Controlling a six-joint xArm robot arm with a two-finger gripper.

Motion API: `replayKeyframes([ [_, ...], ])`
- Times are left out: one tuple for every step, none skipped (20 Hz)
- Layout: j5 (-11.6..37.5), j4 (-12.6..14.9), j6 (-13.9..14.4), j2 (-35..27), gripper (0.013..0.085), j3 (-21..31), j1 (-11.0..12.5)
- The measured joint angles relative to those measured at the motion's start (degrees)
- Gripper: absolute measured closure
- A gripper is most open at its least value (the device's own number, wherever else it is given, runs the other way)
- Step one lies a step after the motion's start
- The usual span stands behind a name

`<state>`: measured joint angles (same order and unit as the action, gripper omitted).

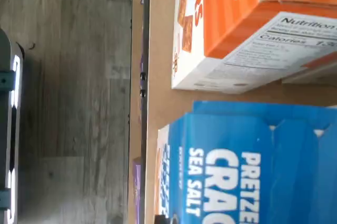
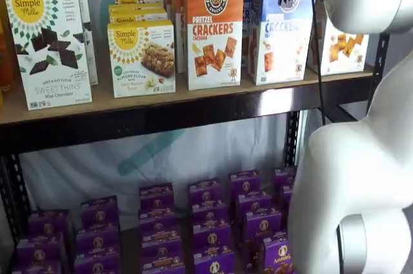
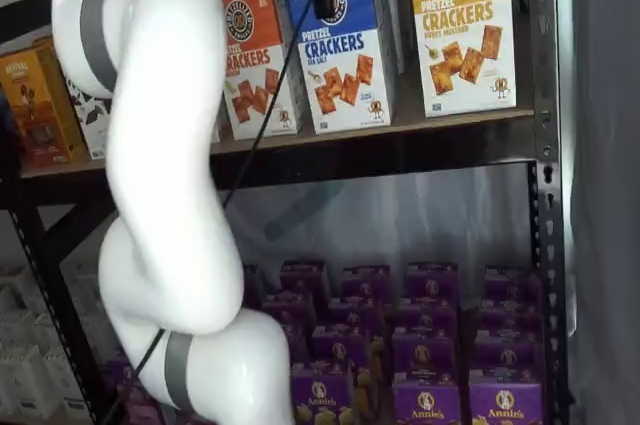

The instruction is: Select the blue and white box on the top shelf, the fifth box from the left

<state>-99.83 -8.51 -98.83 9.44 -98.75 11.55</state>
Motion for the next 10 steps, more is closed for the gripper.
replayKeyframes([
  [0.09, 0.05, 0.0, 0.01, 0.033, 0.05, -0.02],
  [0.12, 0.07, 0.01, -0.01, 0.033, 0.05, -0.04],
  [0.14, 0.08, 0.01, -0.03, 0.033, 0.04, -0.05],
  [0.17, 0.06, 0.02, -0.05, 0.033, 0.04, -0.05],
  [0.19, 0.05, 0.02, -0.06, 0.033, 0.04, -0.05],
  [0.2, 0.0, 0.02, -0.06, 0.037, 0.05, -0.05],
  [0.21, -0.07, 0.02, -0.07, 0.037, 0.06, -0.02],
  [0.22, -0.21, 0.01, -0.06, 0.041, 0.08, 0.05],
  [0.3, -0.3, 0.0, 0.01, 0.041, 0.14, 0.08],
  [0.2, -0.51, 0.0, 0.04, 0.041, 0.1, 0.15],
])
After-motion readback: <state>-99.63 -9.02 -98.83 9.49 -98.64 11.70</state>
